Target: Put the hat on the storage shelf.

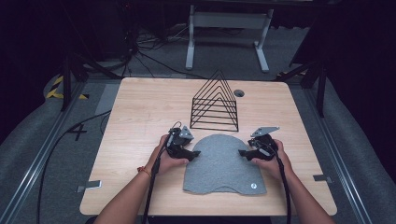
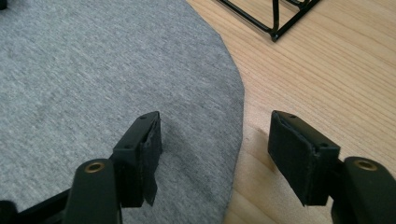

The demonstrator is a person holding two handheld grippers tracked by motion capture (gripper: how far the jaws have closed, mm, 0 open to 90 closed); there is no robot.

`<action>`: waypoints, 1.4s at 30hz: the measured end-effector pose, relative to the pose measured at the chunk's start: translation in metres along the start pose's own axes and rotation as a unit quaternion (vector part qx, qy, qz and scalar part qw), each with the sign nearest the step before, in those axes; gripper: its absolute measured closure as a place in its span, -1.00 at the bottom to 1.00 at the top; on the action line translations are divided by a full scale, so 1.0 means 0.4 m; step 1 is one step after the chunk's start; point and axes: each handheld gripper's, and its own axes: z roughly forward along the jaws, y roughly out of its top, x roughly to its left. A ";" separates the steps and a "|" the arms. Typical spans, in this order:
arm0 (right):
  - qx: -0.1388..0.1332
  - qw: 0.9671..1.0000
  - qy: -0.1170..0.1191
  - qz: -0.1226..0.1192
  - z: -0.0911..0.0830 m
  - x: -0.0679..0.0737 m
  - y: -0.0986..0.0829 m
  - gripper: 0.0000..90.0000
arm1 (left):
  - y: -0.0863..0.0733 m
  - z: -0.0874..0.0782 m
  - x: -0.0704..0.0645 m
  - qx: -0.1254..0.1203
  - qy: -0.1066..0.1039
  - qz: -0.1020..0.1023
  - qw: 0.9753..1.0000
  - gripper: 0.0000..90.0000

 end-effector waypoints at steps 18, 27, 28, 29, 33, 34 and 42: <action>-0.002 0.999 0.045 0.004 -0.010 0.026 -0.005 0.89 | 0.002 -0.007 -0.013 0.001 -0.039 0.001 0.999 0.88; -0.030 0.999 0.040 -0.015 -0.046 0.033 -0.001 0.90 | 0.018 -0.039 -0.025 -0.030 -0.032 0.013 0.999 0.93; -0.035 0.998 0.039 -0.018 -0.052 0.035 0.001 0.90 | 0.023 -0.047 -0.026 -0.032 -0.031 0.019 0.999 0.93; -0.040 0.998 0.037 -0.021 -0.060 0.036 0.003 0.90 | 0.027 -0.053 -0.030 -0.040 -0.027 0.021 0.999 0.93; -0.060 0.997 0.031 -0.024 -0.087 0.039 0.013 0.90 | 0.041 -0.082 -0.040 -0.057 -0.023 0.031 0.998 0.94; -0.065 0.997 0.031 -0.025 -0.095 0.041 0.016 0.91 | 0.044 -0.087 -0.041 -0.063 -0.025 0.024 0.997 0.94; -0.110 0.992 0.019 -0.051 -0.178 0.055 0.057 0.91 | 0.086 -0.144 -0.047 -0.095 -0.017 0.035 0.995 0.94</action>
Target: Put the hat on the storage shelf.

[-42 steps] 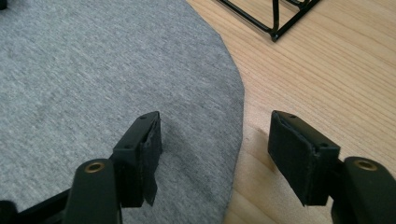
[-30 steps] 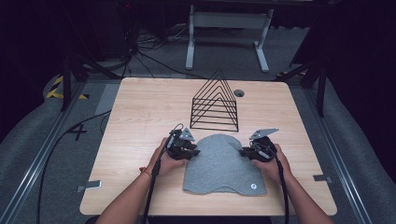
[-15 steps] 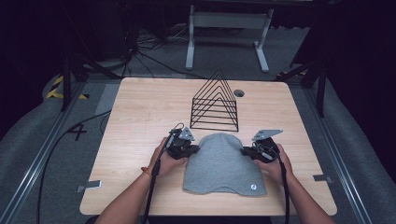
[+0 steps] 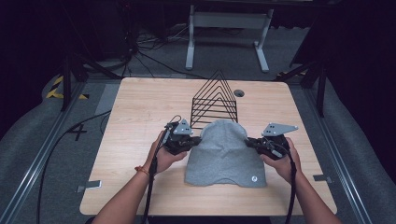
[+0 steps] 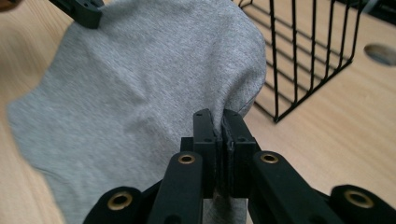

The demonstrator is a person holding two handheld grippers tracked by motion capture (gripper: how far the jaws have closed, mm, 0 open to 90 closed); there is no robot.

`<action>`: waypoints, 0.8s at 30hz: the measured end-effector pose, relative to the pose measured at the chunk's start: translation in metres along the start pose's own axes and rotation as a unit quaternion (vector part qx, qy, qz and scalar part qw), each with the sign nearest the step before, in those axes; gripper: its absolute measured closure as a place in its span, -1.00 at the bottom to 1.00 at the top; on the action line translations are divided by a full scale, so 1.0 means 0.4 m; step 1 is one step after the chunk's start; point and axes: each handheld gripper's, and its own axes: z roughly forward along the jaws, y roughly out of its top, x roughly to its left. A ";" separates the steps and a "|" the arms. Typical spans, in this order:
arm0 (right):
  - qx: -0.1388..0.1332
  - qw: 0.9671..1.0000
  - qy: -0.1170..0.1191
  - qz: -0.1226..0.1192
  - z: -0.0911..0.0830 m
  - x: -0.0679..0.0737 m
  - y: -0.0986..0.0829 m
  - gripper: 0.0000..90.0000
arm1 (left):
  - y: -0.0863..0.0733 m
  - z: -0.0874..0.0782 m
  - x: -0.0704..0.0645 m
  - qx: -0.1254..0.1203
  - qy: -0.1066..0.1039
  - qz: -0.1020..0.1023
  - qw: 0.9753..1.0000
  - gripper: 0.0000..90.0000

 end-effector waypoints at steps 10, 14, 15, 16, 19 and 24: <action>-0.030 0.999 -0.017 -0.018 -0.063 -0.012 0.075 0.91 | 0.097 -0.045 -0.018 -0.008 0.005 0.058 0.998 0.94; -0.044 0.999 -0.022 -0.020 -0.083 -0.016 0.102 0.91 | 0.123 -0.064 -0.018 -0.023 0.006 0.066 0.998 0.94; -0.044 0.999 -0.022 -0.020 -0.083 -0.016 0.102 0.91 | 0.123 -0.064 -0.018 -0.023 0.006 0.066 0.998 0.94; -0.049 0.998 -0.023 -0.021 -0.086 -0.020 0.111 0.91 | 0.131 -0.068 -0.016 -0.022 0.010 0.069 0.997 0.94; -0.052 0.998 -0.028 -0.028 -0.095 -0.023 0.135 0.91 | 0.152 -0.084 -0.013 -0.026 0.013 0.076 0.997 0.94; -0.067 0.997 -0.034 -0.035 -0.117 -0.021 0.177 0.91 | 0.193 -0.116 -0.008 -0.042 0.024 0.083 0.995 0.94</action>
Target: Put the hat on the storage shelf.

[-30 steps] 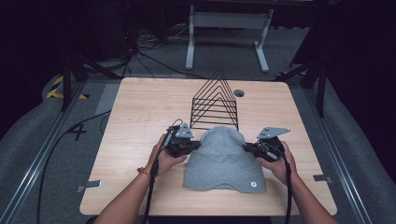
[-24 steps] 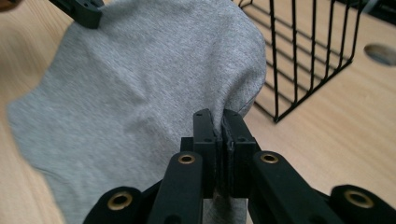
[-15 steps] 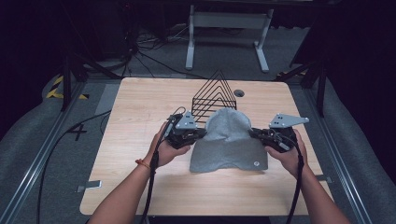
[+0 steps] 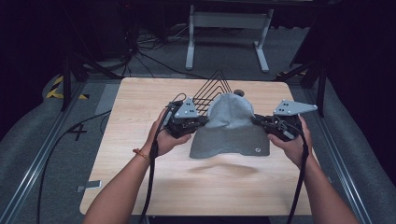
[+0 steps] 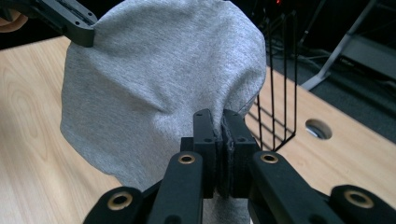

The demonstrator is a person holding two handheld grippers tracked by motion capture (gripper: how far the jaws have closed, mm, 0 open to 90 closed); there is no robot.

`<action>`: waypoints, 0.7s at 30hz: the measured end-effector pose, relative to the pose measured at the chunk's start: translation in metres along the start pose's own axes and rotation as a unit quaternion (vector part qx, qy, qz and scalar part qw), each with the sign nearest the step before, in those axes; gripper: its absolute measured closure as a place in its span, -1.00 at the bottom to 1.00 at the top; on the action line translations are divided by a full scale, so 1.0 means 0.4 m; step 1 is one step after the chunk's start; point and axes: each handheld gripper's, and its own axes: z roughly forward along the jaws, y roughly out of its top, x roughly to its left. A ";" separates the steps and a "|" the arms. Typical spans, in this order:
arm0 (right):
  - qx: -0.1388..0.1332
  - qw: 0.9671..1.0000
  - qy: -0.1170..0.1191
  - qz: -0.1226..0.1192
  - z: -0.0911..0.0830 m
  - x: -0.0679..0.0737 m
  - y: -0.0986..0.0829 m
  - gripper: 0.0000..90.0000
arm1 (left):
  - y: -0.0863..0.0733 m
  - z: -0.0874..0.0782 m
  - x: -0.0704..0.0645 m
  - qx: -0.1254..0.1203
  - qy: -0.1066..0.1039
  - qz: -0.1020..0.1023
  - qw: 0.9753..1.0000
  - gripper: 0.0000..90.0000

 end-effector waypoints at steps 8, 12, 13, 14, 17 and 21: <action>-0.026 1.000 -0.011 -0.005 -0.032 -0.016 0.066 0.90 | 0.079 -0.048 0.033 -0.025 0.014 0.009 1.000 0.94; -0.037 0.999 -0.017 -0.002 -0.043 -0.034 0.101 0.90 | 0.114 -0.065 0.053 -0.028 0.026 0.013 0.999 0.94; -0.038 0.999 -0.018 -0.002 -0.045 -0.037 0.111 0.90 | 0.123 -0.069 0.058 -0.032 0.028 0.014 0.999 0.94; -0.040 0.999 -0.019 -0.003 -0.047 -0.039 0.121 0.90 | 0.132 -0.074 0.062 -0.033 0.030 0.012 0.999 0.94; -0.045 0.999 -0.025 -0.005 -0.052 -0.050 0.152 0.90 | 0.158 -0.084 0.079 -0.037 0.037 0.017 0.998 0.94; -0.056 0.997 -0.044 -0.010 -0.061 -0.066 0.195 0.90 | 0.192 -0.092 0.103 -0.039 0.050 0.016 0.998 0.95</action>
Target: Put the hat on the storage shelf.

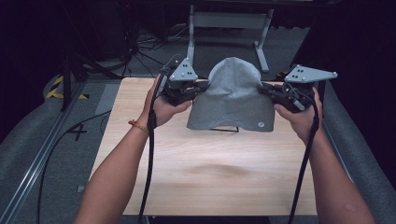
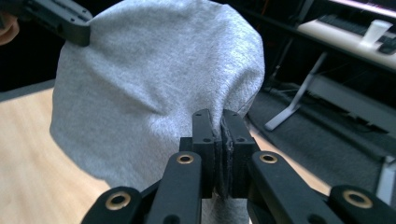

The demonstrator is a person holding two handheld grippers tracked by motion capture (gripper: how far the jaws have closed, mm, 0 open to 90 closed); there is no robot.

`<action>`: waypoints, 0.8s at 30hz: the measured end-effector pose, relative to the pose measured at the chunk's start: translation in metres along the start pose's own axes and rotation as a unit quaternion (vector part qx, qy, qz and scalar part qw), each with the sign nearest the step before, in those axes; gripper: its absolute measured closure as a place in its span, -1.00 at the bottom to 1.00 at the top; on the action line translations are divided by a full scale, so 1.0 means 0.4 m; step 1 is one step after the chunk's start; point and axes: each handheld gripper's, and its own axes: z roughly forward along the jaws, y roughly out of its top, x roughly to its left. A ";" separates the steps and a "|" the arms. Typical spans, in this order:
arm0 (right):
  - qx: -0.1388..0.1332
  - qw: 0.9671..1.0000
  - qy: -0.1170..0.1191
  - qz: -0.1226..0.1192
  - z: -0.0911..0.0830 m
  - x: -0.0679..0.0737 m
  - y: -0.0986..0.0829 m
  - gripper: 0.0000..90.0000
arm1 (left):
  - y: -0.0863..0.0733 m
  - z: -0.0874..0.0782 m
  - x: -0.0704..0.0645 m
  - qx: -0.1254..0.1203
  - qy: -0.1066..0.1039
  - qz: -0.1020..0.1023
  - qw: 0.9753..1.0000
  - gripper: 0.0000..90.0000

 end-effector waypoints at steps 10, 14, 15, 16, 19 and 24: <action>-0.014 0.999 -0.037 0.000 0.011 -0.048 0.096 0.90 | 0.064 0.003 0.069 -0.006 0.025 -0.004 1.000 0.95; -0.018 0.999 -0.036 0.009 0.042 -0.066 0.118 0.90 | 0.080 0.005 0.113 -0.009 0.046 -0.010 0.999 0.95; -0.017 0.999 -0.036 0.011 0.048 -0.069 0.120 0.91 | 0.084 0.006 0.122 -0.010 0.049 -0.013 0.999 0.95; -0.017 0.999 -0.035 0.012 0.057 -0.072 0.122 0.91 | 0.087 0.007 0.128 -0.011 0.052 -0.018 0.998 0.94; -0.019 0.999 -0.035 0.017 0.084 -0.083 0.125 0.91 | 0.098 0.013 0.148 -0.010 0.065 -0.020 0.998 0.95; -0.024 0.999 -0.042 0.015 0.111 -0.098 0.131 0.91 | 0.102 0.026 0.171 -0.003 0.076 -0.021 0.997 0.95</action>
